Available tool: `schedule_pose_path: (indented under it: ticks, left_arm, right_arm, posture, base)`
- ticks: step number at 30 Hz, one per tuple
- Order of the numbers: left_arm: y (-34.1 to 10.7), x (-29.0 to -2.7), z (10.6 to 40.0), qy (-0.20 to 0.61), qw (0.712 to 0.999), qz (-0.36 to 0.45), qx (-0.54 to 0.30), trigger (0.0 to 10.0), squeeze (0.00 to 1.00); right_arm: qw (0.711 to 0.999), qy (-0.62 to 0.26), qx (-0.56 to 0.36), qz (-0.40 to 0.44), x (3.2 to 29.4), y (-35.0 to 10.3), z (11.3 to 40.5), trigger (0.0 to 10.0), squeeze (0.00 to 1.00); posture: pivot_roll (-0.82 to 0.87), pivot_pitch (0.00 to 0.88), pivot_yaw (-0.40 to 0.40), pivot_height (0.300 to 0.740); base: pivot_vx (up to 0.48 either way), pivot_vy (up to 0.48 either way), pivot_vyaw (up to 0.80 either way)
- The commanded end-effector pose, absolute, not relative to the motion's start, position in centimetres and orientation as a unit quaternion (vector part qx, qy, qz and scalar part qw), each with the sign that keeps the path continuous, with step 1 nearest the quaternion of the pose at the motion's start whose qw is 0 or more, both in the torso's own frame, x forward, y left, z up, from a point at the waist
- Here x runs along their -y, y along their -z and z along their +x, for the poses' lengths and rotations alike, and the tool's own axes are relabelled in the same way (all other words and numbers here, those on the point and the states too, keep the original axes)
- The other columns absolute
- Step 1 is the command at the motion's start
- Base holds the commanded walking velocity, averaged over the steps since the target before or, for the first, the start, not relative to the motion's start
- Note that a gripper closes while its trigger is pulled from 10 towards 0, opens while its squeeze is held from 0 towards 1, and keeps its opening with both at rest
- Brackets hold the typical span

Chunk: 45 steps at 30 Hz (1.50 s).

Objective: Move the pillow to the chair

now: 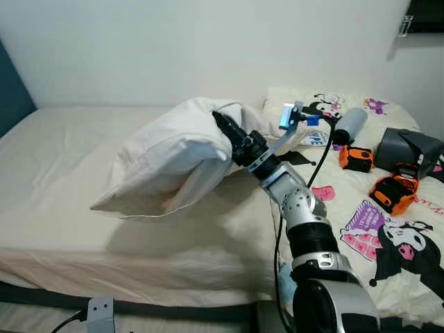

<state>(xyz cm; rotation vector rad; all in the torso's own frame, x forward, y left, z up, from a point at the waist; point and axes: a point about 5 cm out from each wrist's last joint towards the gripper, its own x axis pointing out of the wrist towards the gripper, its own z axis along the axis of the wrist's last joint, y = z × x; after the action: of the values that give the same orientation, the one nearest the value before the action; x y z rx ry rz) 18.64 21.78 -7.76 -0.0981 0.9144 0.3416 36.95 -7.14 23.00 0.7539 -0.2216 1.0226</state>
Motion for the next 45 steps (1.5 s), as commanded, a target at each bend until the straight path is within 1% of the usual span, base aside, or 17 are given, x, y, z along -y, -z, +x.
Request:
schedule_pose_path:
  ticks: [1,5,11,16,17,27,30,36,38,40,42,44,45]
  left_arm:
    - [8.0,-21.6,18.2,-0.157,0.877,-0.045,-0.453,10.0,0.0]
    - [8.0,-21.4,18.3,-0.155,0.879,-0.048,-0.448,10.0,0.0]
    - [8.0,-21.2,18.4,-0.149,0.881,-0.038,-0.448,10.0,0.0]
    - [8.2,-20.8,18.2,-0.143,0.879,-0.04,-0.453,10.0,0.0]
    - [8.2,-20.8,18.2,-0.144,0.88,-0.041,-0.451,10.0,0.0]
    - [8.3,-20.5,18.0,-0.137,0.879,-0.038,-0.455,10.0,0.0]
    - [8.5,-20.4,17.7,-0.13,0.878,-0.027,-0.46,10.0,0.0]
    - [8.9,-20.5,16.8,-0.13,0.872,-0.02,-0.472,10.0,0.0]
    - [8.9,-20.5,16.7,-0.13,0.871,-0.02,-0.473,10.0,0.0]
    - [8.9,-20.5,16.6,-0.129,0.87,-0.018,-0.475,10.0,0.0]
    - [9.0,-20.5,16.6,-0.128,0.87,-0.017,-0.476,10.0,0.0]
    - [9.0,-20.5,16.6,-0.128,0.87,-0.016,-0.476,10.0,0.0]
    - [9.0,-20.5,16.6,-0.127,0.87,-0.015,-0.477,10.0,0.0]
  right_arm:
    - [0.779,-0.501,0.14,0.35,6.6,-25.0,36.5,0.0,0.0]
    - [0.778,-0.502,0.139,0.352,6.4,-25.0,36.4,0.0,0.0]
    - [0.775,-0.504,0.139,0.354,6.4,-25.1,36.2,0.0,0.0]
    - [0.773,-0.507,0.138,0.355,6.3,-25.2,36.0,0.0,0.0]
    - [0.772,-0.509,0.138,0.356,6.3,-25.2,35.9,0.0,0.0]
    - [0.771,-0.511,0.135,0.357,6.0,-25.2,35.7,0.0,0.0]
    - [0.769,-0.512,0.132,0.358,5.7,-25.1,35.5,0.0,0.0]
    - [0.78,-0.501,0.114,0.358,5.5,-24.2,35.5,0.0,0.0]
    - [0.781,-0.499,0.11,0.359,5.4,-24.0,35.5,0.0,0.0]
    - [0.787,-0.491,0.105,0.359,5.2,-23.6,35.6,0.0,0.0]
    - [0.802,-0.467,0.104,0.358,5.2,-23.3,35.9,0.0,0.0]
    - [0.806,-0.46,0.104,0.357,5.2,-23.2,35.9,0.0,0.0]
    - [0.81,-0.456,0.103,0.354,5.1,-23.0,36.0,10.0,0.0]
  posture:
    - [-0.08,0.0,0.02,0.616]
    - [-0.08,0.0,0.021,0.625]
    - [-0.08,0.0,0.02,0.649]
    - [-0.09,0.0,0.019,0.668]
    - [-0.08,0.0,0.017,0.678]
    - [-0.09,0.002,0.015,0.701]
    - [-0.09,0.008,0.015,0.716]
    - [-0.09,0.019,0.018,0.739]
    - [-0.09,0.019,0.018,0.74]
    - [-0.09,0.021,0.016,0.74]
    - [-0.09,0.023,0.016,0.74]
    - [-0.09,0.023,0.016,0.74]
    - [-0.09,0.023,0.016,0.74]
  base:
    - [-0.48,0.0,0.0]
    - [-0.472,0.0,0.0]
    - [0.0,0.0,0.0]
    - [-0.457,0.0,0.0]
    - [0.0,0.0,0.0]
    - [0.0,0.0,0.0]
    - [0.0,0.0,0.0]
    - [0.0,0.0,0.0]
    - [0.0,0.0,0.0]
    - [0.0,0.0,0.0]
    - [0.0,0.0,0.0]
    - [0.0,0.0,0.0]
    - [0.0,0.0,0.0]
